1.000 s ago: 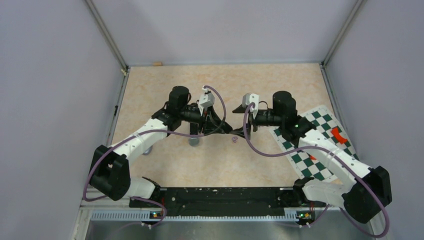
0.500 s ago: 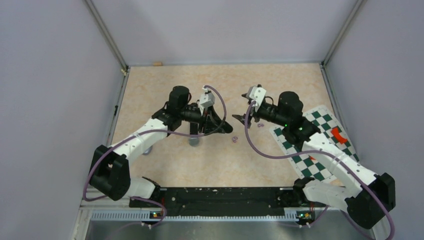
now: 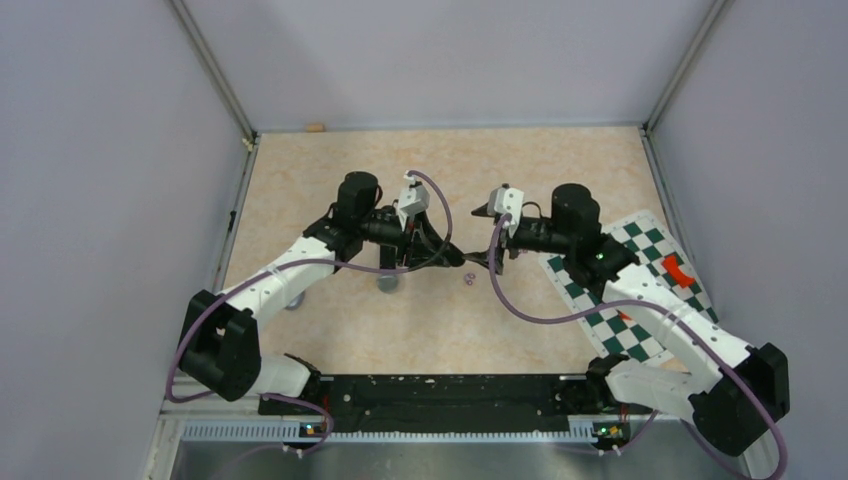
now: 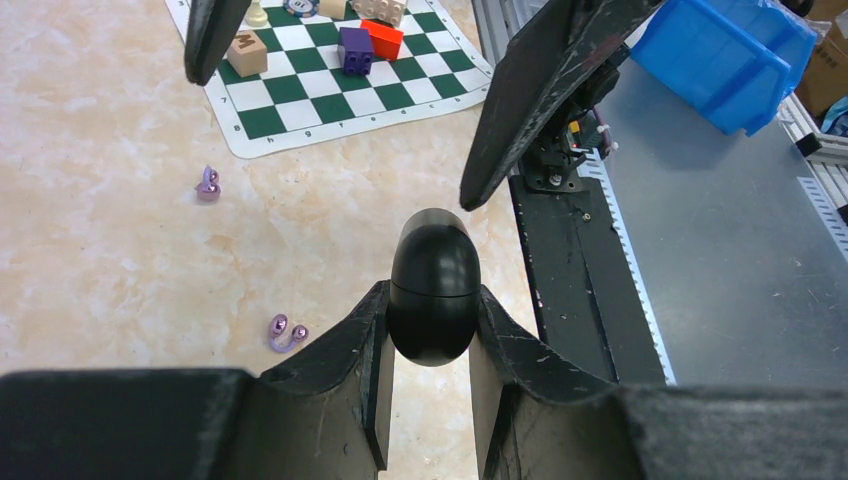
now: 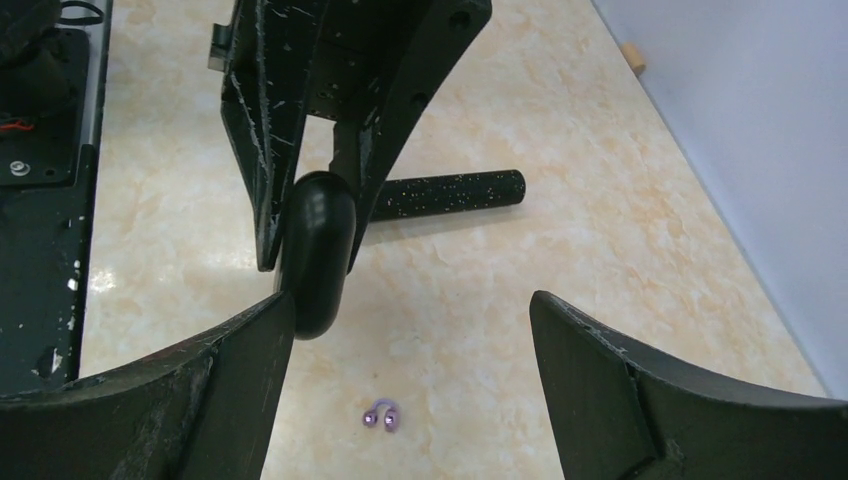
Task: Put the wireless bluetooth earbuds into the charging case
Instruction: Open the charging case with the earbuds to the charging case.
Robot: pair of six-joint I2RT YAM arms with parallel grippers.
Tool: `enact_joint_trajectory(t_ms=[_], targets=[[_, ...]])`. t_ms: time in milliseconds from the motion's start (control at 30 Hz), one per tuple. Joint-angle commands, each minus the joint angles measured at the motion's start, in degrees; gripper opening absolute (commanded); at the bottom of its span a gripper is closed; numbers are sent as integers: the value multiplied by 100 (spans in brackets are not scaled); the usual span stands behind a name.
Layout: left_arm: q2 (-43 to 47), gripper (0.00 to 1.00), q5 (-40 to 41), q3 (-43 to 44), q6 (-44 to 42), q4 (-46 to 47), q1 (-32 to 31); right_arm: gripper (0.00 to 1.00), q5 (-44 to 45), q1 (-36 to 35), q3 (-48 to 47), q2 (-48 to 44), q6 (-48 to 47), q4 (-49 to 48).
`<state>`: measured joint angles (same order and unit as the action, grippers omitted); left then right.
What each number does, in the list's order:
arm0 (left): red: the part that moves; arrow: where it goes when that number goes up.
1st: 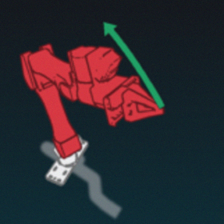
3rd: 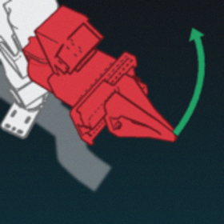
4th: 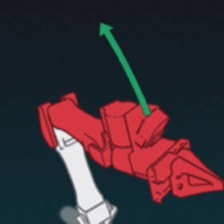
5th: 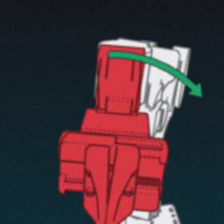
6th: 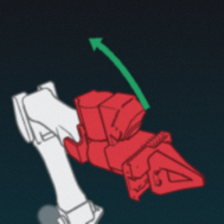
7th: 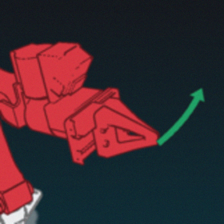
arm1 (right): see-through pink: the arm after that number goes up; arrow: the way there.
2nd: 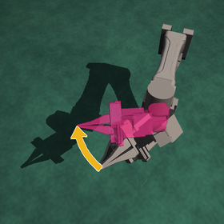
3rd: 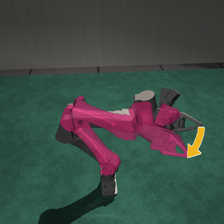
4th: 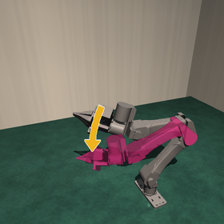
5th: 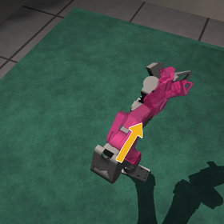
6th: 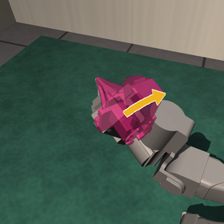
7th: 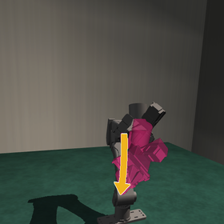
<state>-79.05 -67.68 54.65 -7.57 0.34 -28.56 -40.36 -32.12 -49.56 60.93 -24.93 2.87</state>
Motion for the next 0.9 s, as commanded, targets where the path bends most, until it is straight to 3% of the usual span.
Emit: enact_joint_trajectory(t_ms=[0, 167, 667, 867], targets=[[3, 2, -130, 221, 10, 177, -4, 86, 175, -14, -70, 138, 41, -377], [-26, 2, -159, 221, 18, 181, -15, 86, -214, -92, 7, 243, 190, -472], [-30, 0, -347, 98, 429, 650, -2, 86, 2093, -73, -36, 119, 53, -1036], [-64, 0, -349, 64, 598, 815, -7, 88, 1904, 38, -57, -88, 172, -1017]])
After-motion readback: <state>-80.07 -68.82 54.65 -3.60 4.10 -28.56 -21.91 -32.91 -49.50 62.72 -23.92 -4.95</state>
